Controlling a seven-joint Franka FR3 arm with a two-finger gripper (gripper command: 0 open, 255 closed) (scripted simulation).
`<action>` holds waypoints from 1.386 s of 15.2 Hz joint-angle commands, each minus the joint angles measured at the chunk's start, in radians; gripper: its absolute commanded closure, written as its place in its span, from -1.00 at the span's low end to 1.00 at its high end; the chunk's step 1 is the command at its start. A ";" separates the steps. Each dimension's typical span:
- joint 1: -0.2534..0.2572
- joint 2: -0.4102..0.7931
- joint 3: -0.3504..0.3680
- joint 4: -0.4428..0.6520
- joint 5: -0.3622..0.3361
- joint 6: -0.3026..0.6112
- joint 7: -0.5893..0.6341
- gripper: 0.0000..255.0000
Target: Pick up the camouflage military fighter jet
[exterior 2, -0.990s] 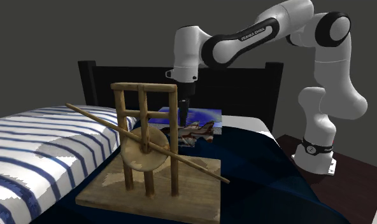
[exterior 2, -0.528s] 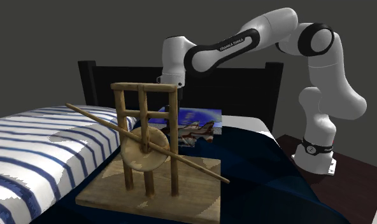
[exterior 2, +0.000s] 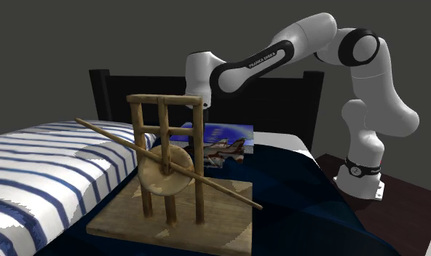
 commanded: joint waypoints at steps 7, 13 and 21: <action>0.000 0.000 0.000 -0.001 0.000 0.001 0.000 1.00; 0.001 -0.017 -0.003 0.028 -0.005 -0.045 0.004 1.00; 0.000 -0.041 -0.007 0.102 -0.013 -0.141 0.009 1.00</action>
